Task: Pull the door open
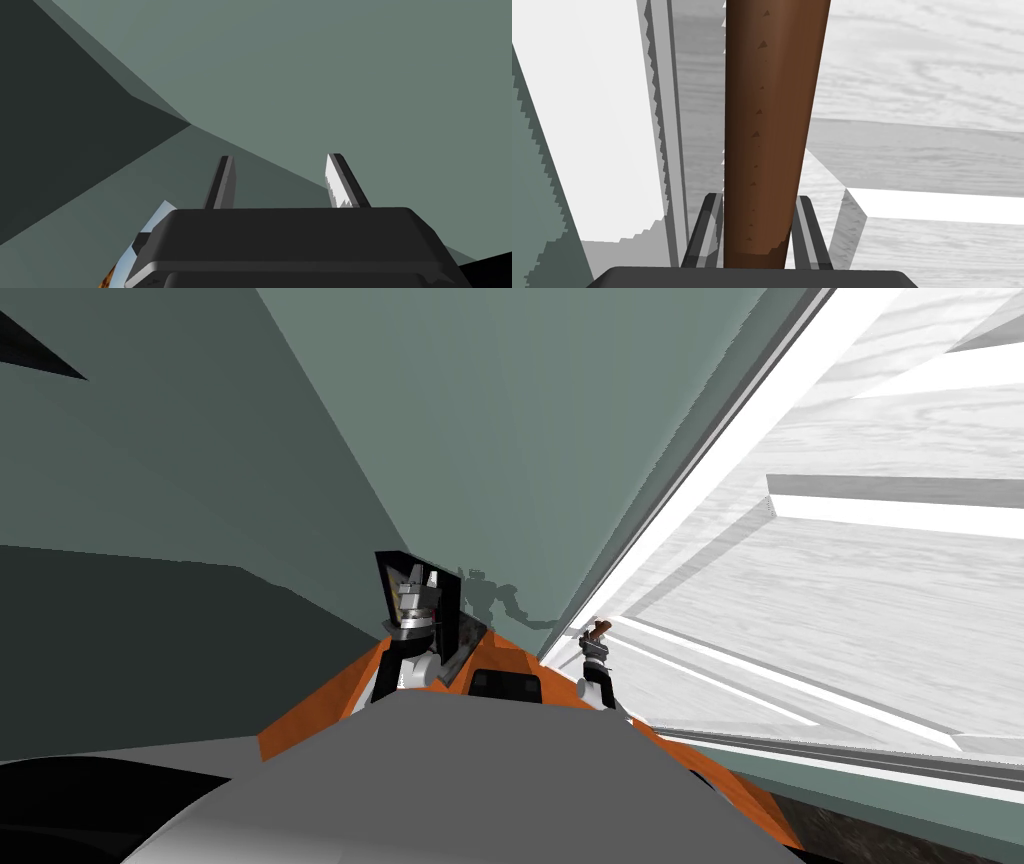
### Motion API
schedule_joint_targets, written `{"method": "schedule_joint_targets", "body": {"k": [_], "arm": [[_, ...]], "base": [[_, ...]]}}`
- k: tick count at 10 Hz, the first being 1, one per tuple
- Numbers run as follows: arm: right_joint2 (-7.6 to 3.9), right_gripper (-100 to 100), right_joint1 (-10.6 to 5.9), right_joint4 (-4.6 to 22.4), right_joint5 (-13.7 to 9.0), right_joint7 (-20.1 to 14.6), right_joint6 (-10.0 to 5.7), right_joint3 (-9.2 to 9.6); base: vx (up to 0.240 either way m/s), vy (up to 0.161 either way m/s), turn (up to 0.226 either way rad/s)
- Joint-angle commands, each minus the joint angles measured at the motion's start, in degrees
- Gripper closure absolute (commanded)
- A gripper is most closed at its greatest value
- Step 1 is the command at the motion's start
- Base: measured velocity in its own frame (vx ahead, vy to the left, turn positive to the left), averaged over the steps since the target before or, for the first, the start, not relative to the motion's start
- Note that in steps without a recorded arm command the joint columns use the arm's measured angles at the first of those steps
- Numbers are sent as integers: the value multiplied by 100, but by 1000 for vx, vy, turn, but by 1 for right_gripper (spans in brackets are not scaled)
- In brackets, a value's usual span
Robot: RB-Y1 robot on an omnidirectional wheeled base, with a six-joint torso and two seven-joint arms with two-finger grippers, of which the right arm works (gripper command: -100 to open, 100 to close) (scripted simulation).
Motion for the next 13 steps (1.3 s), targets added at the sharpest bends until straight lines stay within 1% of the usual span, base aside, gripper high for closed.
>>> {"method": "schedule_joint_targets", "body": {"k": [1, 2, 3, 4, 6, 8, 11, 12, 13], "arm": [[-42, 100, 19, 8, -15, 3, -23, -41], [-42, 100, 19, 8, -15, 3, -23, -41], [-61, 100, 95, 24, 2, -41, -6, 9], [-79, 100, 116, 25, 6, -59, -10, 18], [-149, 100, 175, -2, 44, -154, -26, 100], [-214, 100, 207, -58, 102, -273, -44, 224], [-328, 100, 213, -226, 258, -552, -85, 551], [-299, 100, 219, -189, 225, -487, -50, 492], [-363, 100, 267, -227, 288, -617, -98, 629]], "base": [[-6, -1, 5], [0, 0, 0], [-106, -3, 30], [-180, 17, 33], [-179, 48, 37], [-235, 12, 73], [-241, -51, 144], [-106, -24, 59], [-126, 1, 94]]}}
